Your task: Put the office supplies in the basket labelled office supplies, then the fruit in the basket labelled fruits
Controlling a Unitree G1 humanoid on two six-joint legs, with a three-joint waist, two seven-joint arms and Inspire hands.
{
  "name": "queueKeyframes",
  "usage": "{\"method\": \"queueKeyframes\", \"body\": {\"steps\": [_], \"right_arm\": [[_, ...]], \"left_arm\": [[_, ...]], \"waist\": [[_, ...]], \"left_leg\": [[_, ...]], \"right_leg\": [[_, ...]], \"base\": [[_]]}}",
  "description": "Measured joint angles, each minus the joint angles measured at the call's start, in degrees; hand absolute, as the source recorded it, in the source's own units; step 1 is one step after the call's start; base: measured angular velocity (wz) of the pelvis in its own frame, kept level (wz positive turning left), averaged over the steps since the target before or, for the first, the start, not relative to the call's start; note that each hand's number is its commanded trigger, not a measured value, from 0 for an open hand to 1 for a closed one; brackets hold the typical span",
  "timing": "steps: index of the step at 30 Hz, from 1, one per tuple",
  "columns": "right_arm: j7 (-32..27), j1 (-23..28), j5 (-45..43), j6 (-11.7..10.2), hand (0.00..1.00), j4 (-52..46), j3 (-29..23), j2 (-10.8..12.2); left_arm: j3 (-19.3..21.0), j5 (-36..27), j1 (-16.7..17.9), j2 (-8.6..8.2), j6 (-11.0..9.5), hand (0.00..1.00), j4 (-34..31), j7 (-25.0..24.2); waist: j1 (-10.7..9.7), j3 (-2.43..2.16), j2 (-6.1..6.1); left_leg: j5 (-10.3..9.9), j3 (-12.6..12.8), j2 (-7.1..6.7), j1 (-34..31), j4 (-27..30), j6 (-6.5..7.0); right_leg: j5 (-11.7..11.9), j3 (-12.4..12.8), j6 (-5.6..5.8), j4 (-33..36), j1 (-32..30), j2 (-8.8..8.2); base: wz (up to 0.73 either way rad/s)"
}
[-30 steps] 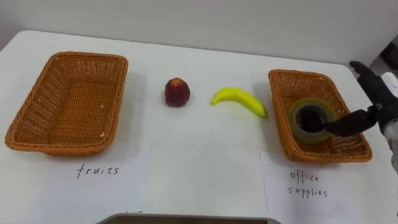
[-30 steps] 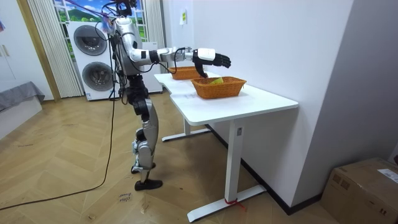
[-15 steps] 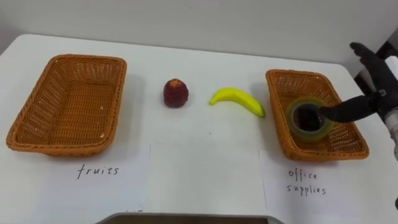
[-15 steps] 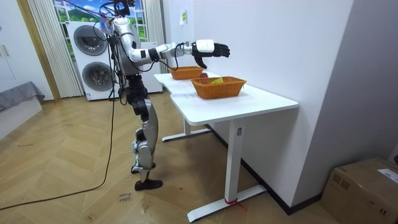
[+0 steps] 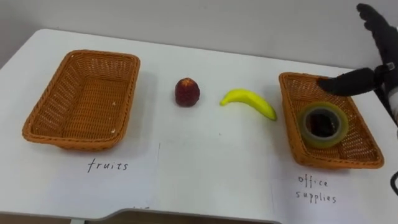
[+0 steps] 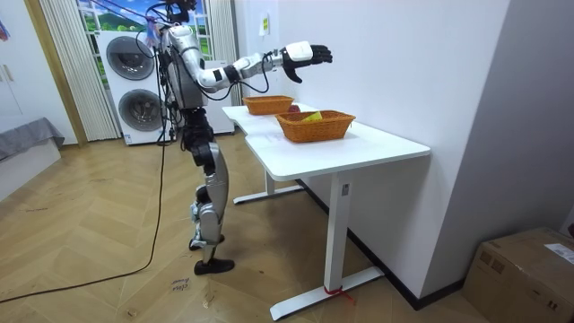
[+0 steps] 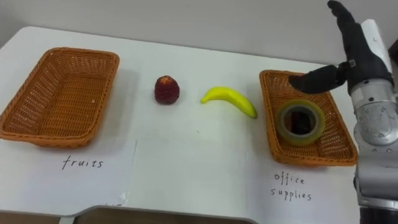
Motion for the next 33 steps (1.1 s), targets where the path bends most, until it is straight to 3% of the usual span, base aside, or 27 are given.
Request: {"method": "queueKeyframes", "body": {"steps": [8, 11, 15, 18, 25, 33], "right_arm": [[0.78, -0.97, 0.10, 0.04, 0.00, 0.00, 3.02, 0.00], [0.83, -1.83, 0.08, 0.07, 0.00, 0.76, 5.28, 0.00], [1.37, -2.51, -0.23, 0.10, 0.00, 1.95, 8.96, 0.00], [1.46, -2.69, -0.19, 0.11, 0.00, 3.48, 9.51, 0.01], [2.77, -3.00, 0.29, 0.06, 0.00, 9.75, 14.18, 0.01], [3.15, -4.19, 2.45, 0.08, 0.00, 12.40, 15.59, 0.00]], "left_arm": [[-0.01, 0.36, -0.29, -0.01, 0.12, 0.00, -0.62, -0.52], [-0.07, 0.33, -0.32, 0.13, 0.37, 0.00, -0.62, -0.47], [-0.59, 0.35, -0.26, 0.26, 1.29, 0.00, -0.62, -0.43], [-0.92, 0.33, -0.56, 0.75, 1.39, 0.00, -0.70, -0.39], [-2.80, 0.32, -0.42, 0.95, 1.63, 0.00, -0.94, -0.39], [-2.82, 0.26, 0.14, 1.43, 1.70, 0.00, -1.16, -0.39]], "waist": [[1.58, -0.07, -0.66], [1.89, 0.08, -1.40], [2.15, -0.15, -2.43], [3.38, 0.12, -3.07], [5.03, 0.50, -3.11], [4.95, 0.38, -3.44]], "left_leg": [[0.00, -0.15, -0.02, 0.03, 0.04, 0.00], [0.00, -0.36, -0.07, 0.02, 0.14, 0.00], [0.00, -0.87, -0.17, -0.24, 0.37, 0.00], [0.00, -1.37, -0.25, -0.42, 0.50, 0.00], [0.00, -1.79, -0.27, -1.10, 0.46, 0.00], [0.00, -2.07, -0.24, -1.10, 0.46, 0.00]], "right_leg": [[0.00, -0.22, 0.00, 0.08, 0.06, -0.05], [0.00, -0.45, 0.00, 0.09, 0.15, -0.10], [0.00, -0.97, 0.01, 0.01, 0.31, -0.14], [0.00, -1.64, 0.01, 0.01, 0.43, -0.25], [0.00, -2.60, 0.01, 0.03, 0.28, -0.35], [-0.01, -3.36, 0.02, -0.02, 0.29, -0.36]], "base": [[0.01], [0.01], [0.07], [0.09], [0.05], [0.01]]}}
